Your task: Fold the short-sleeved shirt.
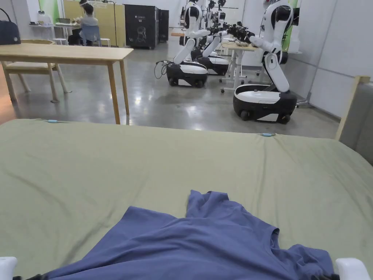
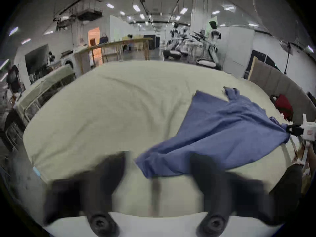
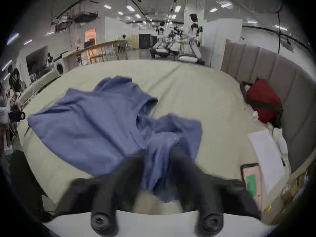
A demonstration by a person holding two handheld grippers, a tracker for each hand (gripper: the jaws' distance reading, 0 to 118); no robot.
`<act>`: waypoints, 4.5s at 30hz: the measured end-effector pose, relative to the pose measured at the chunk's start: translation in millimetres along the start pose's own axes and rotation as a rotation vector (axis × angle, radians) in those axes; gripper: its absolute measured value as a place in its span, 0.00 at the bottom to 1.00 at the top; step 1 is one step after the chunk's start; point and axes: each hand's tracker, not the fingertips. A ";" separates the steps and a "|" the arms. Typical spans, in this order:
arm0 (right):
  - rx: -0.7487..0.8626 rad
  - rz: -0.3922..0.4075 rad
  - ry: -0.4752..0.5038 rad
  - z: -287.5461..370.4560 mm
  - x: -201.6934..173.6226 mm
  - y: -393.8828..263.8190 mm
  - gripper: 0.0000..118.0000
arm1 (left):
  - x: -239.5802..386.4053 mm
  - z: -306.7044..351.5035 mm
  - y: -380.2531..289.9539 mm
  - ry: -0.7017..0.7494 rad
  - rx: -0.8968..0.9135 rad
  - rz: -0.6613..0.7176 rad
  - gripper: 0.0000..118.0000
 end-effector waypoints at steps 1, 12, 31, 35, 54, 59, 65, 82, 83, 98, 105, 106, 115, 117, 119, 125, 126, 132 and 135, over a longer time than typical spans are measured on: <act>0.057 0.013 -0.018 12.4 -4.7 10.0 0.93 | 5.4 12.0 3.6 -0.017 0.039 -0.017 1.00; 0.388 -0.143 0.112 111.8 -123.9 40.4 0.01 | 75.5 91.7 3.9 -0.039 0.278 -0.054 0.00; 0.275 -0.075 0.115 64.8 -170.3 26.7 0.01 | -46.4 11.5 -55.2 -0.033 0.023 0.083 0.99; 0.254 -0.076 0.114 57.3 -173.8 28.2 0.01 | -66.9 -27.5 -26.3 -0.047 0.017 0.144 0.99; 0.181 -0.060 0.032 23.0 -170.7 51.2 0.01 | -39.7 -79.7 0.3 -0.037 -0.069 0.030 0.04; 0.174 -0.026 -0.005 17.3 -148.7 71.5 0.01 | -21.2 -35.5 21.2 -0.114 -0.011 -0.020 0.04; 0.117 0.040 0.008 -41.6 -104.4 122.6 0.56 | -1.2 -20.4 32.9 -0.167 0.030 0.012 0.04; -0.206 0.113 0.113 -289.6 -95.0 178.9 0.60 | 19.4 -46.7 34.4 -0.132 -0.062 0.005 0.05; -0.186 0.091 0.115 -282.2 -92.5 178.4 0.39 | 19.6 -47.1 34.8 -0.133 -0.066 0.004 0.05; 0.130 0.014 0.213 -62.8 -74.8 237.1 0.03 | 31.6 -25.8 120.3 -0.130 0.166 -0.082 0.04; 0.354 0.019 0.127 56.1 -45.9 316.4 0.03 | 42.3 10.4 221.2 -0.107 0.348 -0.102 0.04; 0.389 0.010 0.118 68.9 -39.7 327.5 0.03 | 45.0 17.2 239.4 -0.107 0.387 -0.108 0.04; 0.624 -0.037 -0.017 141.8 -9.6 434.9 0.03 | 66.6 49.1 392.0 -0.014 0.550 -0.133 0.04; 0.657 -0.058 -0.012 152.1 -4.8 457.5 0.03 | 72.8 56.1 421.8 0.003 0.583 -0.120 0.04; 0.684 -0.063 -0.018 159.1 -2.1 478.0 0.03 | 76.7 62.3 447.4 0.047 0.623 -0.134 0.04; 0.748 -0.057 -0.039 173.5 -0.1 518.5 0.03 | 81.8 78.0 490.3 0.092 0.666 -0.146 0.04; 0.752 -0.056 -0.039 170.8 -0.4 518.0 0.03 | 81.5 76.9 487.1 0.091 0.669 -0.143 0.04; 0.668 -0.058 -0.031 107.2 0.4 474.7 0.03 | 80.2 24.4 436.1 0.060 0.589 -0.101 0.04; 0.628 -0.084 -0.048 64.6 1.8 427.6 0.03 | 84.1 -16.9 384.1 0.039 0.558 -0.085 0.04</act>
